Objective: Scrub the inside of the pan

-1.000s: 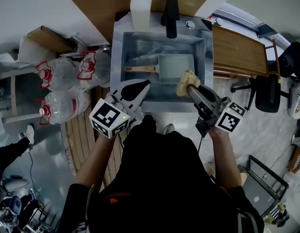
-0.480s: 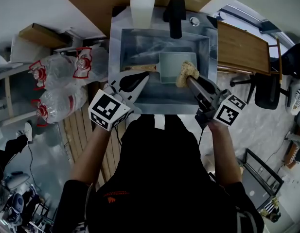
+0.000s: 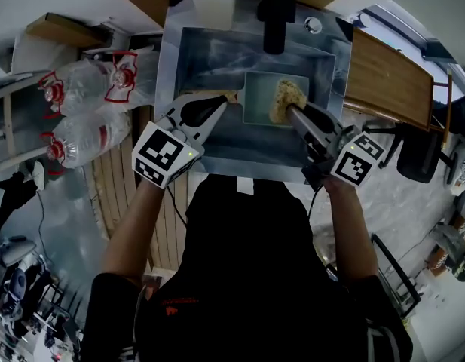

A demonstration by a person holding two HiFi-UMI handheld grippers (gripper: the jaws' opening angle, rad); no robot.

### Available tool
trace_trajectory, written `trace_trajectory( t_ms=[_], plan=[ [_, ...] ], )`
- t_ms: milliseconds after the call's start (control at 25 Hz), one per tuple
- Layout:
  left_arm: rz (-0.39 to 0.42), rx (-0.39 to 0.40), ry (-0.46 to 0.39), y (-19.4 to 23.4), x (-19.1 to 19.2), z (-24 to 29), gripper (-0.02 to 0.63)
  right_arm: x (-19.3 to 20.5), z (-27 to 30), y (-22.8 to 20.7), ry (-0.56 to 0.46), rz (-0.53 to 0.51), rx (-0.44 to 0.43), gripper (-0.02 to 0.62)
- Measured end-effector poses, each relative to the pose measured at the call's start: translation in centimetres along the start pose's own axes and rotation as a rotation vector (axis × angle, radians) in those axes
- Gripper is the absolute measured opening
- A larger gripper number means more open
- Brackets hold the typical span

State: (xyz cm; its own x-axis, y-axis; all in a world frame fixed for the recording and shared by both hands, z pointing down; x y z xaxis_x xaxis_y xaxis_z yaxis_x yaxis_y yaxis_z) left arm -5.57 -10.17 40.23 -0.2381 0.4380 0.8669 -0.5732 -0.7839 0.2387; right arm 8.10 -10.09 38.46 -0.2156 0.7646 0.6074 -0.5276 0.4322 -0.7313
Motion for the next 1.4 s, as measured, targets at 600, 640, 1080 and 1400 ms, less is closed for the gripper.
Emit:
trace_trajectory(
  t_ms=[600, 640, 1080, 1400],
  plan=[
    [0.275, 0.082, 0.324, 1.0, 6.0, 6.4, 0.021, -0.4, 1.6, -6.7, 0.179, -0.158, 0.078, 0.086],
    [0.29, 0.094, 0.351, 1.1, 6.6, 6.7, 0.023, -0.2, 2.0, -7.1, 0.194, -0.166, 0.087, 0.086],
    [0.594, 0.247, 0.649, 1.3, 12.3, 9.1, 0.189, 2.4, 5.3, -9.4, 0.347, -0.288, 0.173, 0.086],
    [0.73, 0.275, 0.849, 2.5, 16.7, 9.7, 0.206, 5.4, 7.5, -11.6, 0.473, -0.336, 0.227, 0.086]
  ],
)
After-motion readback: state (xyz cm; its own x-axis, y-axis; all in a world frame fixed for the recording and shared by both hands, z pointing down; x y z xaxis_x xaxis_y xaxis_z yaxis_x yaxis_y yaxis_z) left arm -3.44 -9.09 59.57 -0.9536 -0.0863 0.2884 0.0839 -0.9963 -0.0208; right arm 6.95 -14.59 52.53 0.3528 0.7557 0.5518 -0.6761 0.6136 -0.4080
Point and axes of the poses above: the fingertips, and each gripper's own axes: z forward along the fingers, y to its left, x out of its underside, the point moved 1 cm from there along -z, backward along the fingers, and after that the axes turned 2 degrees about -x, right-handed, at the moved point
